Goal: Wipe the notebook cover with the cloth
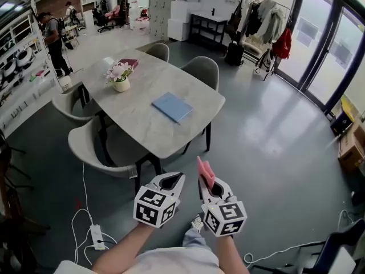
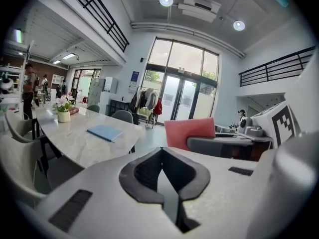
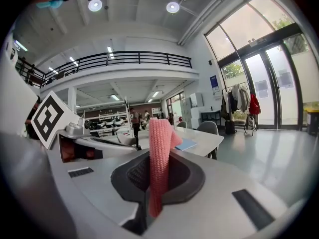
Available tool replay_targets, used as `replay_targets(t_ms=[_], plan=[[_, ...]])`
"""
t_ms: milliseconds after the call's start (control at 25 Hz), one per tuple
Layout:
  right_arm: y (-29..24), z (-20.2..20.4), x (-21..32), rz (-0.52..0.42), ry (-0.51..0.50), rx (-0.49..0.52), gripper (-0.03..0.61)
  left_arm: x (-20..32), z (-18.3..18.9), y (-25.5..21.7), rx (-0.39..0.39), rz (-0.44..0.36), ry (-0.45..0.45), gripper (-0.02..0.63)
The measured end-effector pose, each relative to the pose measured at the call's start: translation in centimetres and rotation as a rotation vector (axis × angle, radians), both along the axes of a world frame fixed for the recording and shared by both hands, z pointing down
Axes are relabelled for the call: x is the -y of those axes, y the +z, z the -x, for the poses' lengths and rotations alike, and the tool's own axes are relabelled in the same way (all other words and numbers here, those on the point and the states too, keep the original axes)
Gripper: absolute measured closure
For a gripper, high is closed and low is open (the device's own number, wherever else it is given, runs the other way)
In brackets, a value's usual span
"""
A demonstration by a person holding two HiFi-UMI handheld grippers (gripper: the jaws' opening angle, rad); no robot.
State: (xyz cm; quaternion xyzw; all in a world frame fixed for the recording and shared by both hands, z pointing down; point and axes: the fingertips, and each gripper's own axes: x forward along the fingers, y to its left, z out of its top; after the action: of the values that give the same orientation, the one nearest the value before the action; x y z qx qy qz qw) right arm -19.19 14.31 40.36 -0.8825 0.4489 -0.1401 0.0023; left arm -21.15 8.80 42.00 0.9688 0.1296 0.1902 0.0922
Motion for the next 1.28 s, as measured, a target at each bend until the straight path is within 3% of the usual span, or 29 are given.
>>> replay_targets(t_ms=[480, 760, 1280], plan=[[1.7, -13.3, -0.2, -0.017, -0.098, 0.075, 0.563, 0.3, -12.5, 1.4, 0.05, 0.0, -0.132, 0.606], [2.3, -19.1, 0.4, -0.032, -0.177, 0.108, 0.563, 1.1, -17.9, 2.3, 0.095, -0.015, -0.22, 0.607], [1.9, -24.7, 2.2, -0.027, -0.33, 0.087, 0.563, 2.6, -22.5, 2.3, 0.099, -0.029, -0.348, 0.606]])
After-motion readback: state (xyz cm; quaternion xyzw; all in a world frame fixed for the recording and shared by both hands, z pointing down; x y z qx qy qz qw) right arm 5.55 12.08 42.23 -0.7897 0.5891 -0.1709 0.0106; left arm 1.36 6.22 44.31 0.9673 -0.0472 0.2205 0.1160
